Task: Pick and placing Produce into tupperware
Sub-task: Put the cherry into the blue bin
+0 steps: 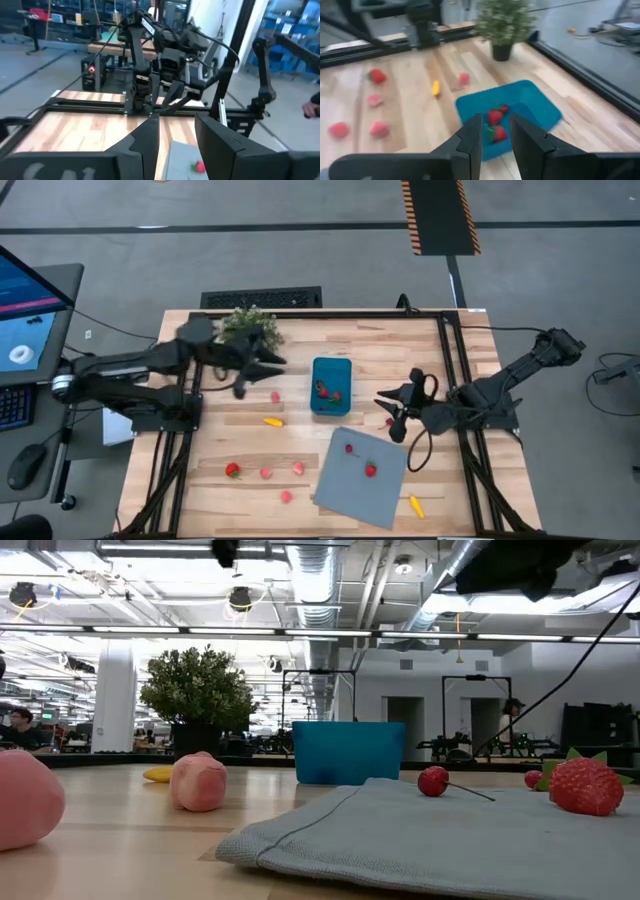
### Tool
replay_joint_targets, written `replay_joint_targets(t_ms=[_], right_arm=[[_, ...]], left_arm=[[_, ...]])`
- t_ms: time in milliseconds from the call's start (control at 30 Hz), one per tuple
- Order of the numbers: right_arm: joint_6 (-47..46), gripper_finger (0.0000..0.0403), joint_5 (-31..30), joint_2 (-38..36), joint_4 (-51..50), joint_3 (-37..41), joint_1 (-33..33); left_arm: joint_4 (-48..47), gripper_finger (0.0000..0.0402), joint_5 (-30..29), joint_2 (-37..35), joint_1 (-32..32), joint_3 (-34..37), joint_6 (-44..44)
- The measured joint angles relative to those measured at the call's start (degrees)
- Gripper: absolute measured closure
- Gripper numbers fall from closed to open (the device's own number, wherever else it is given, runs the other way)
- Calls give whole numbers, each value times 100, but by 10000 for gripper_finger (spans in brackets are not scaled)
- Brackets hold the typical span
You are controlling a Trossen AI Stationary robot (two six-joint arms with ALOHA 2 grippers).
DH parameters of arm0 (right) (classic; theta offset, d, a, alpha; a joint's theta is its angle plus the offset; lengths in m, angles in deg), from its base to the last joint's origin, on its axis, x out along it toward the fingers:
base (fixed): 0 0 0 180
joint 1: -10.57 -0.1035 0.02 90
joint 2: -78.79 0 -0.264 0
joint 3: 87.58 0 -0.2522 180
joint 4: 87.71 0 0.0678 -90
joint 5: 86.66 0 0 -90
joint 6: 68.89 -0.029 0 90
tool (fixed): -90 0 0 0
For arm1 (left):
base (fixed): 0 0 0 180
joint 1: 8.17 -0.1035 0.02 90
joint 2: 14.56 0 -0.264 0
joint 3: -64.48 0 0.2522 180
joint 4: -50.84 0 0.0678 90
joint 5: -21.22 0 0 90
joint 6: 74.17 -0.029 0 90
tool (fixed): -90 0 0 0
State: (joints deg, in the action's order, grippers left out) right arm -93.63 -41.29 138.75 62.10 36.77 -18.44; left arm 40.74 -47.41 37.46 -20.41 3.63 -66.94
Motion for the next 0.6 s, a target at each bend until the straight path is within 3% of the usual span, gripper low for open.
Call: replay_joint_targets(t_ms=[300, 467, 600], right_arm=[[1101, 285, 1058, 0, 456, 0, 659], [1651, 285, 1167, 0, 900, 0, 852], [1645, 285, 1345, 0, 1273, 0, 905]], left_arm=[[-1324, 287, -1220, -1483, 858, 164, -96], [-1223, 287, -1484, -1998, 1395, 719, -72], [-303, 287, -1522, -2438, 1793, 1407, -14]])
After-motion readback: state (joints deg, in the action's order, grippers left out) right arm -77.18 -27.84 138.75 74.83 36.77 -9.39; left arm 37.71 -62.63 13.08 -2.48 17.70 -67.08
